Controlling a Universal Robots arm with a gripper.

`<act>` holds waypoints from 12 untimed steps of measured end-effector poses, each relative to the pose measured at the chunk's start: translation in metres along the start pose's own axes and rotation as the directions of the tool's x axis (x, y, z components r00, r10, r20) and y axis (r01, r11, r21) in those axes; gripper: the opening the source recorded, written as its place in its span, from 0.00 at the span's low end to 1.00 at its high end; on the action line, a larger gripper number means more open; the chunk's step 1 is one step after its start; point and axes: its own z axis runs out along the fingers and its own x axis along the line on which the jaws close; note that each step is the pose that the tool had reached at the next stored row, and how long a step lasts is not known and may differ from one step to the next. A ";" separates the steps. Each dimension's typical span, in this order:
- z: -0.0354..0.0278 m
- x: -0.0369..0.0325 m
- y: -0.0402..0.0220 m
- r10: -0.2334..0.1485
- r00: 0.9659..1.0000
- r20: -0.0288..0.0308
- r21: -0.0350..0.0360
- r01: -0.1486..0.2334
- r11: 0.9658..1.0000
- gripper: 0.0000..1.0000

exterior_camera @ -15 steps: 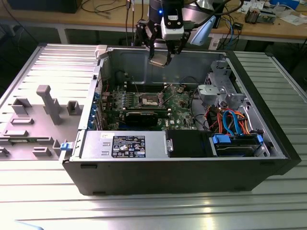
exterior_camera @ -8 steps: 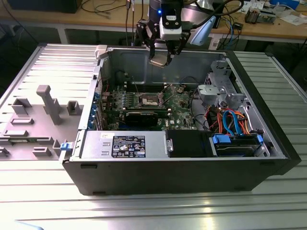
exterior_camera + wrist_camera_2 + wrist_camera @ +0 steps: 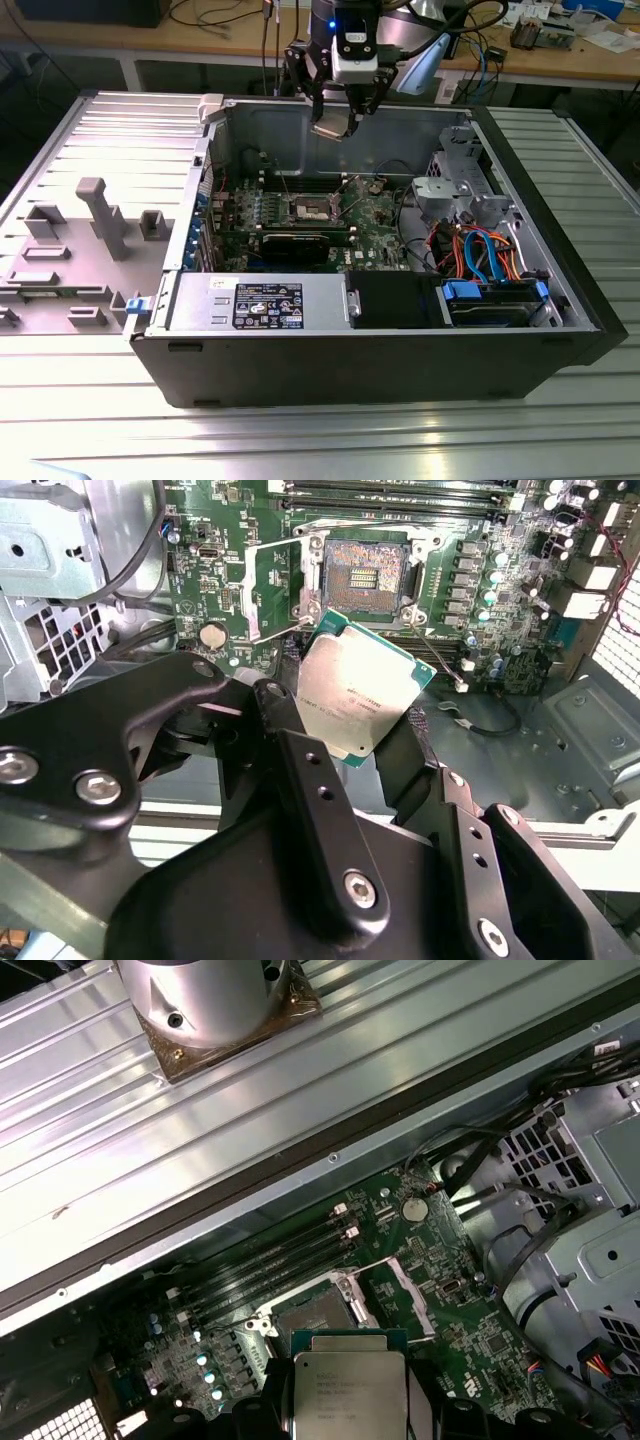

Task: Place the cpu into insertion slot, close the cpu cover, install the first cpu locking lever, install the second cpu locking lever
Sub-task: 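Place the cpu into insertion slot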

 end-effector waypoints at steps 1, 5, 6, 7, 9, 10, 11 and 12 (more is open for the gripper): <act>0.0000 0.0000 0.0000 0.000 1.000 0.000 0.000 0.000 1.000 0.55; 0.0000 0.0000 0.0000 0.006 1.000 0.001 0.000 -0.006 1.000 0.55; 0.0000 0.0000 0.0000 0.009 1.000 0.001 0.000 -0.009 1.000 0.55; 0.0000 0.0000 0.0000 0.017 1.000 0.001 0.000 -0.017 1.000 0.55; 0.0000 0.0000 0.0000 0.026 1.000 0.002 0.000 -0.026 1.000 0.55; 0.0001 0.0000 0.0000 0.030 1.000 0.003 -0.001 -0.030 1.000 0.55; 0.0001 0.0000 0.0000 0.034 0.999 0.003 -0.001 -0.034 0.999 0.55; 0.0001 0.0000 0.0000 0.037 0.999 0.003 -0.001 -0.037 0.999 0.55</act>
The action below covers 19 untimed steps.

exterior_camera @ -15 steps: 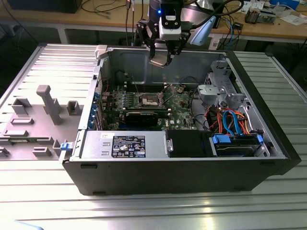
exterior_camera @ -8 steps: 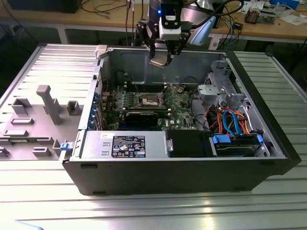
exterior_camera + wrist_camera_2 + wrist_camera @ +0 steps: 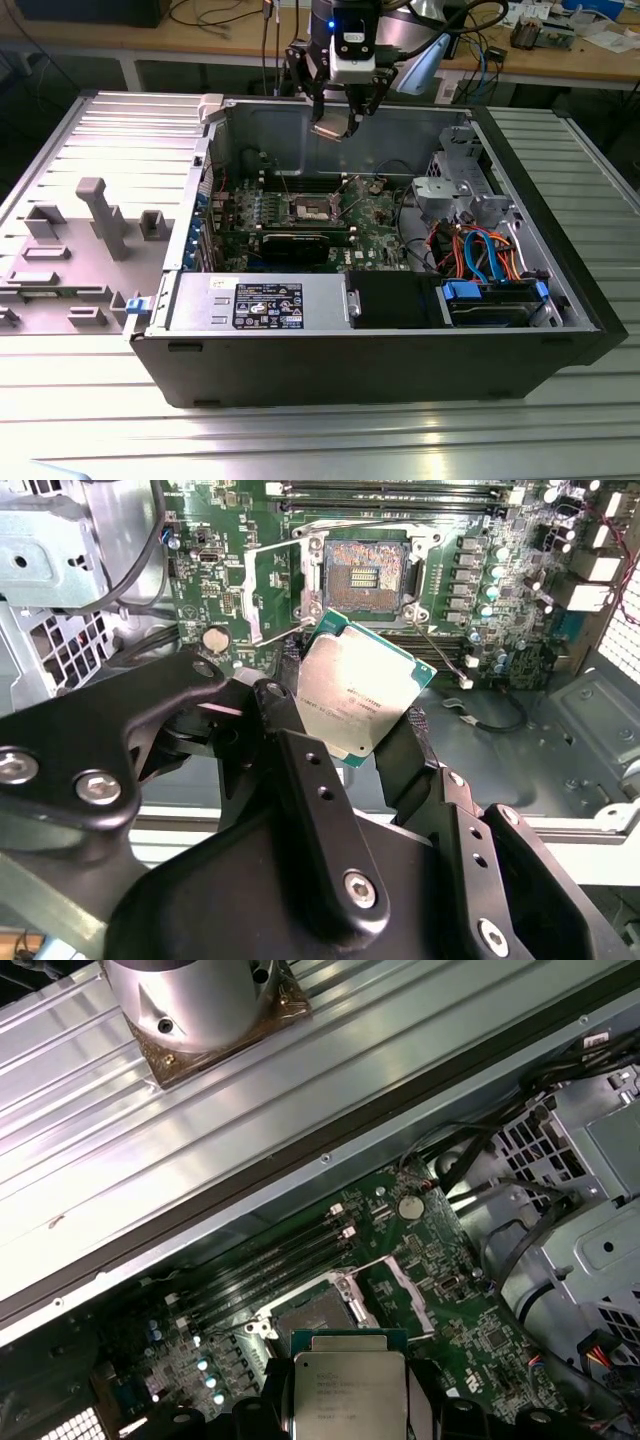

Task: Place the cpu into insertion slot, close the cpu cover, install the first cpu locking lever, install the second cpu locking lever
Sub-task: 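Place the cpu into insertion slot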

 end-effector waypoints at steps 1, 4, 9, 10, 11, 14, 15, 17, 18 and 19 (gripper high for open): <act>0.0000 0.0000 0.0000 0.005 1.000 0.000 0.000 -0.005 1.000 0.55; 0.0000 0.0000 0.0000 0.012 1.000 0.001 0.000 -0.012 1.000 0.55; 0.0000 0.0000 0.0000 0.013 1.000 0.001 0.000 -0.013 1.000 0.55; 0.0000 0.0000 0.0000 0.013 1.000 0.001 0.000 -0.013 1.000 0.55; 0.0000 0.0000 0.0000 0.013 1.000 0.001 0.000 -0.013 1.000 0.55; 0.0000 0.0000 0.0000 0.015 1.000 0.001 0.000 -0.015 1.000 0.55; 0.0000 0.0000 0.0000 0.017 1.000 0.001 0.000 -0.017 1.000 0.55; 0.0000 0.0000 0.0000 0.025 1.000 0.002 -0.001 -0.025 1.000 0.55; 0.0000 0.0000 0.0000 0.029 1.000 0.003 -0.001 -0.029 1.000 0.55; 0.0000 0.0000 0.0000 0.036 0.999 0.003 -0.001 -0.036 0.999 0.55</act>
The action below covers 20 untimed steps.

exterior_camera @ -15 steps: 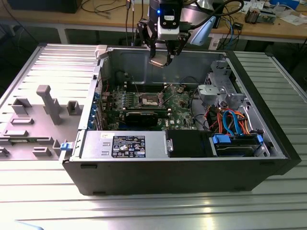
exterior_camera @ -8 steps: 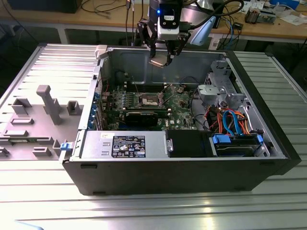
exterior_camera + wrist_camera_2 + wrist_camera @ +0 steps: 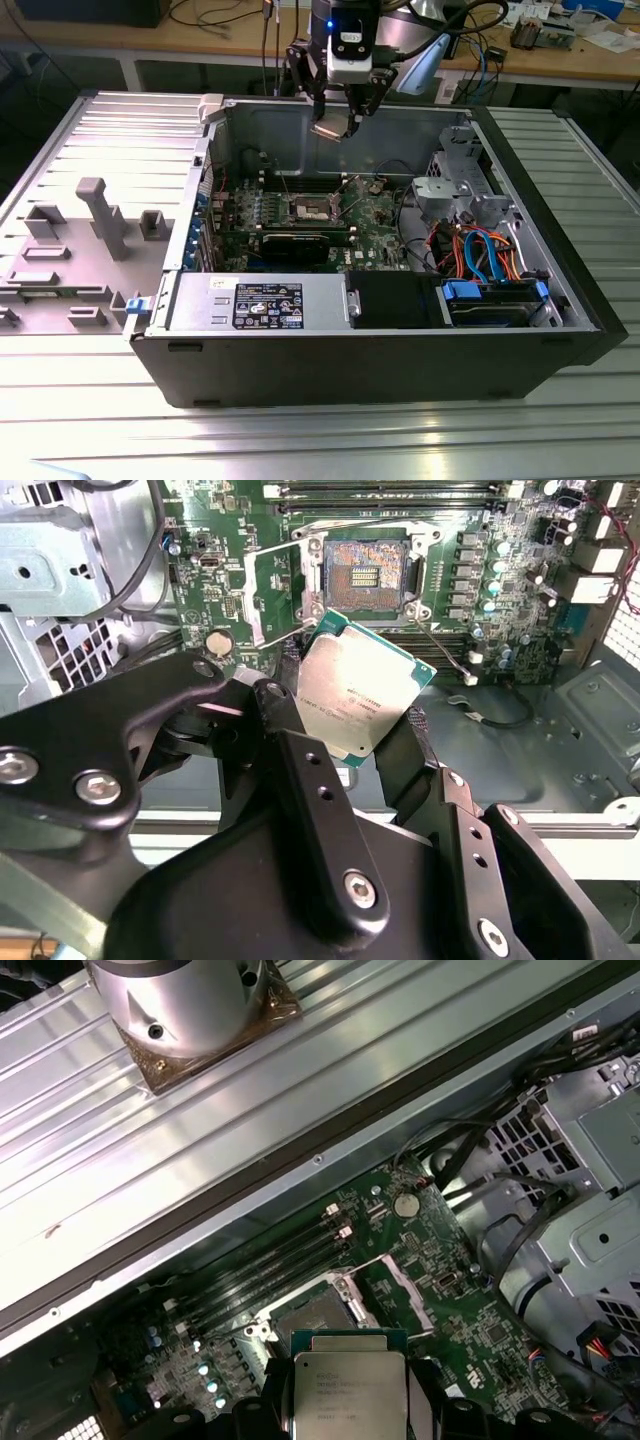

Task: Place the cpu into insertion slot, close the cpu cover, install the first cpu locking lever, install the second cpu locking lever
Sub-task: 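Place the cpu into insertion slot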

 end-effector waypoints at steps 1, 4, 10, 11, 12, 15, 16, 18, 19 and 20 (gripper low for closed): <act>0.0000 0.0000 0.0000 0.008 1.000 0.001 0.000 -0.008 1.000 0.55; 0.0001 0.0000 0.0000 0.029 1.000 0.003 -0.001 -0.029 1.000 0.55; 0.0001 0.0000 0.0000 0.057 0.998 0.005 -0.001 -0.057 0.998 0.55; 0.0001 0.0000 0.0000 0.064 0.998 0.006 -0.001 -0.064 0.998 0.55; 0.0001 0.0000 0.0000 0.068 0.998 0.006 -0.002 -0.068 0.998 0.55; 0.0001 0.0000 0.0000 0.084 0.996 0.007 -0.002 -0.084 0.996 0.55; 0.0002 0.0000 0.0000 0.089 0.996 0.008 -0.002 -0.089 0.996 0.55; 0.0007 0.0000 0.0000 0.097 0.995 0.009 -0.002 -0.097 0.995 0.55; 0.0010 0.0001 -0.0001 0.103 0.995 0.009 -0.002 -0.103 0.995 0.55; 0.0015 0.0002 -0.0002 0.108 0.994 0.009 -0.003 -0.107 0.994 0.55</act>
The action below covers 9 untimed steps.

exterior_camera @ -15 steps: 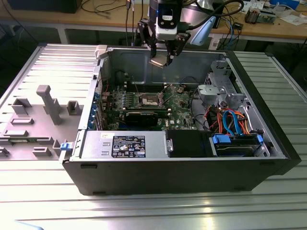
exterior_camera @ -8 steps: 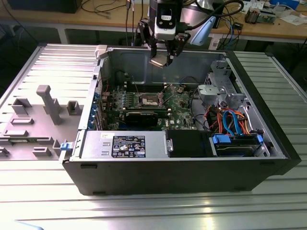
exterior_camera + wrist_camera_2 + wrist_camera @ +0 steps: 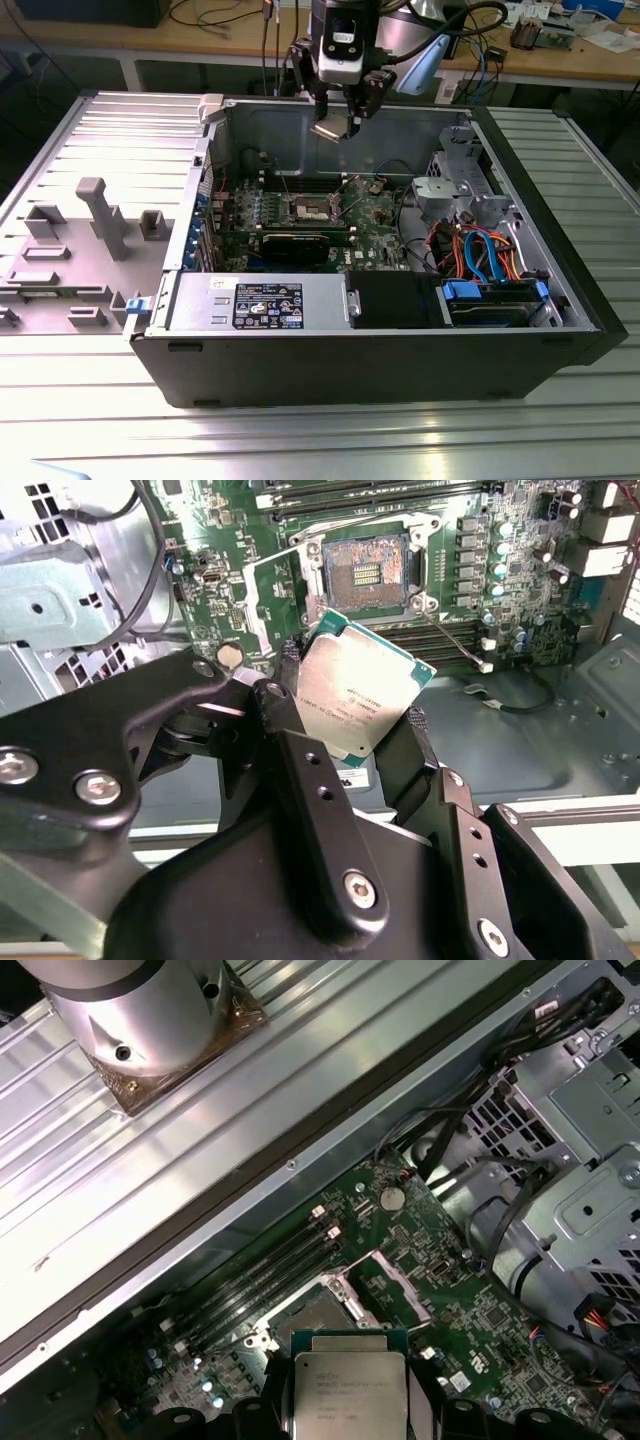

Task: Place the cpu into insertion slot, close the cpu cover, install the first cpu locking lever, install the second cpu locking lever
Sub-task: 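Place the cpu into insertion slot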

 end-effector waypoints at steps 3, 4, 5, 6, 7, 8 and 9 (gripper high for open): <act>0.0018 0.0000 -0.0002 0.029 1.000 0.003 -0.001 -0.029 1.000 0.55; 0.0022 0.0000 -0.0002 0.038 0.999 0.003 -0.001 -0.038 0.999 0.55; 0.0029 -0.0001 -0.0003 0.052 0.999 0.004 -0.001 -0.052 0.999 0.55; 0.0032 -0.0001 -0.0003 0.059 0.998 0.004 -0.001 -0.059 0.998 0.55; 0.0036 -0.0001 -0.0004 0.069 0.998 0.004 0.000 -0.069 0.998 0.55; 0.0036 0.0000 -0.0004 0.070 0.998 0.004 0.001 -0.070 0.998 0.55; 0.0037 0.0000 -0.0004 0.070 0.998 0.004 0.001 -0.070 0.998 0.55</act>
